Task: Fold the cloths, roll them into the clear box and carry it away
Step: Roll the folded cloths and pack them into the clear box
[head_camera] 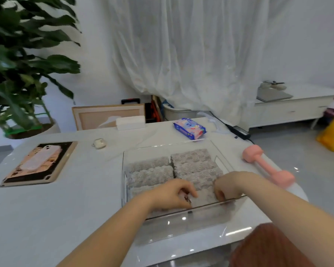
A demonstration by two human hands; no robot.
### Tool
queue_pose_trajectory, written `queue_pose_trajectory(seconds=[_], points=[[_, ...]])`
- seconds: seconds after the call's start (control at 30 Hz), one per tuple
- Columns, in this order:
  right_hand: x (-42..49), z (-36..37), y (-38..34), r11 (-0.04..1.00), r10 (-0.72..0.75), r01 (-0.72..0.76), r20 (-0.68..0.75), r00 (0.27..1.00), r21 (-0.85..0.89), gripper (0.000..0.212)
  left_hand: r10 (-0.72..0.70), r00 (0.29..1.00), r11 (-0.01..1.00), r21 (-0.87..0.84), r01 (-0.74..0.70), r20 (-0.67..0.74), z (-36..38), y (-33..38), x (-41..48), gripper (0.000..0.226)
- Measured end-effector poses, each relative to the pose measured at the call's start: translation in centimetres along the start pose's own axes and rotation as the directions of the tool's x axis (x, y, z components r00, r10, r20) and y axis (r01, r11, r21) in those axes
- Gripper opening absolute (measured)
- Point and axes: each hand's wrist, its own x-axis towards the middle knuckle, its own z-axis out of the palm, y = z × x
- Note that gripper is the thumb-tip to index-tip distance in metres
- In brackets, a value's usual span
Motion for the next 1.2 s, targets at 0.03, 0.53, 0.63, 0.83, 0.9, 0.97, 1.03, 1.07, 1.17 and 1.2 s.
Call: queue_pose_trajectory(seconds=[0.03,0.53,0.63,0.83,0.9,0.97,1.03,1.07,1.17,1.2], points=[[-0.4,0.7,0.8,1.0,0.02,-0.019,-0.016,1.0,0.013,0.006,-0.013,1.0,0.999,-0.036,0.013,0.01,0.2,0.3,0.5,0.037],[0.8,-0.1,1.1,0.952,0.06,-0.002,-0.179,0.982,0.307,0.034,-0.49,0.867,0.61,0.745,0.27,0.087,-0.5,-1.1,-0.8,0.027],[1.7,0.5,0.5,0.976,0.076,-0.057,-0.084,0.994,0.208,0.029,-0.431,0.902,0.519,0.827,0.214,0.037,0.6,-1.7,-0.8,0.03],[2.9,2.3,0.0,0.998,-0.014,-0.005,-0.284,0.959,-0.065,0.026,-0.378,0.923,0.665,0.716,0.213,0.076,-0.2,-1.4,-2.3,0.04],[2.5,2.2,0.6,0.999,-0.028,0.033,-0.234,0.972,0.015,0.029,-0.45,0.877,0.753,0.601,0.268,0.172,-1.6,-0.9,-3.0,0.042],[1.9,1.7,1.6,0.985,-0.038,0.056,-0.113,0.993,0.163,0.034,-0.507,0.825,0.753,0.594,0.285,0.247,-3.0,-0.2,-3.6,0.036],[1.4,0.8,2.6,0.961,-0.026,0.046,-0.074,0.997,0.274,0.034,-0.555,0.791,0.692,0.67,0.267,0.259,-4.2,0.3,-3.6,0.047],[1.1,0.3,3.0,0.952,-0.016,0.038,-0.073,0.997,0.305,0.031,-0.575,0.776,0.649,0.722,0.241,0.258,-4.5,0.5,-3.4,0.052],[1.2,0.1,2.5,0.972,0.0,0.013,-0.058,0.998,0.235,0.013,-0.567,0.794,0.565,0.806,0.179,0.221,-3.3,-0.5,-2.7,0.047],[1.7,0.7,1.9,0.984,0.002,0.013,-0.08,0.997,0.18,0.012,-0.536,0.82,0.557,0.813,0.167,0.199,-2.5,-1.1,-2.5,0.042]])
